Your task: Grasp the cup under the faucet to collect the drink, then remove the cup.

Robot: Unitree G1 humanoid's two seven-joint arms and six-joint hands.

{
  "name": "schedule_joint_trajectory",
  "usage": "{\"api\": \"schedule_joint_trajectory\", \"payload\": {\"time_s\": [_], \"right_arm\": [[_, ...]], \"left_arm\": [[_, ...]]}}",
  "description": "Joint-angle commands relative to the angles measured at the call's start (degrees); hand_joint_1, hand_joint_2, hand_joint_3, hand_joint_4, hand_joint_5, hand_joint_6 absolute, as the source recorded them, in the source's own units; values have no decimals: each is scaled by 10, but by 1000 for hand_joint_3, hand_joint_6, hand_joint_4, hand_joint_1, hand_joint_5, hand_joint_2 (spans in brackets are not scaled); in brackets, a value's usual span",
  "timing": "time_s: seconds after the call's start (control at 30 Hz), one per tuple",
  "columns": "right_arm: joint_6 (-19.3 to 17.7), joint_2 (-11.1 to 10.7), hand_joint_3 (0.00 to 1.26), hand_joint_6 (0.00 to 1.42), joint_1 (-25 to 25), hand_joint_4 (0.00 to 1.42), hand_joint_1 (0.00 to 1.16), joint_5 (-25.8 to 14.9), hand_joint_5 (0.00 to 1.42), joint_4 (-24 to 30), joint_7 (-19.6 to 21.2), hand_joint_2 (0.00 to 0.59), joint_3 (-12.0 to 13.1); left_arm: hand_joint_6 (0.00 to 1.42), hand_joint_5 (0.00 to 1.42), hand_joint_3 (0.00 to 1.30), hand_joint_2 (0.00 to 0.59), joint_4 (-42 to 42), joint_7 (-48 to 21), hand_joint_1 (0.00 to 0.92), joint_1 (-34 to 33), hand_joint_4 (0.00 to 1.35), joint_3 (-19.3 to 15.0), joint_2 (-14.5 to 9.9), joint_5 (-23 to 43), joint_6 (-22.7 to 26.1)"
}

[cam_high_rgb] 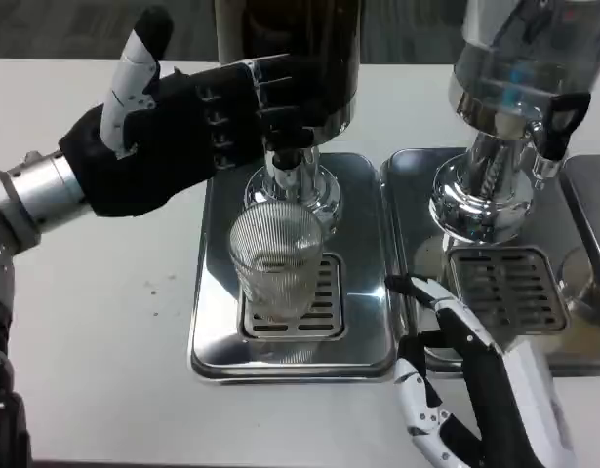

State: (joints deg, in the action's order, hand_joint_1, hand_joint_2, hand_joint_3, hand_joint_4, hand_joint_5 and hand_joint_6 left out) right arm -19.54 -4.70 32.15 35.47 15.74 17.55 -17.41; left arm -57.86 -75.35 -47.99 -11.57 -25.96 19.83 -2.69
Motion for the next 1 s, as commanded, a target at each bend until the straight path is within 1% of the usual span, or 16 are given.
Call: {"api": "schedule_joint_trajectory", "payload": {"time_s": [0.03, 0.1, 0.43, 0.83, 1.0], "right_arm": [[-2, 4, 272, 368, 6, 181, 449, -6, 194, -5, 9, 563, -2], [-2, 6, 274, 367, 6, 183, 449, -8, 195, -7, 9, 563, -3], [0, 7, 276, 366, 4, 187, 447, -11, 195, -11, 12, 563, -8], [0, 5, 276, 379, 3, 187, 427, -13, 195, -15, 11, 569, -7], [1, 4, 276, 380, 2, 187, 424, -16, 195, -15, 9, 570, -5]], "left_arm": [[90, 129, 219, 64, -12, 7, 0, -16, 112, 5, 8, -11, -9], [90, 130, 220, 64, -13, 9, 0, -17, 113, 6, 10, -12, -15], [90, 149, 242, 66, 0, 1, 0, -10, 134, 22, 13, -21, -81], [90, 153, 254, 57, 10, -14, 0, 0, 136, 29, 8, -37, -126], [90, 152, 254, 52, 18, -20, 0, 6, 136, 34, 6, -35, -136]]}}
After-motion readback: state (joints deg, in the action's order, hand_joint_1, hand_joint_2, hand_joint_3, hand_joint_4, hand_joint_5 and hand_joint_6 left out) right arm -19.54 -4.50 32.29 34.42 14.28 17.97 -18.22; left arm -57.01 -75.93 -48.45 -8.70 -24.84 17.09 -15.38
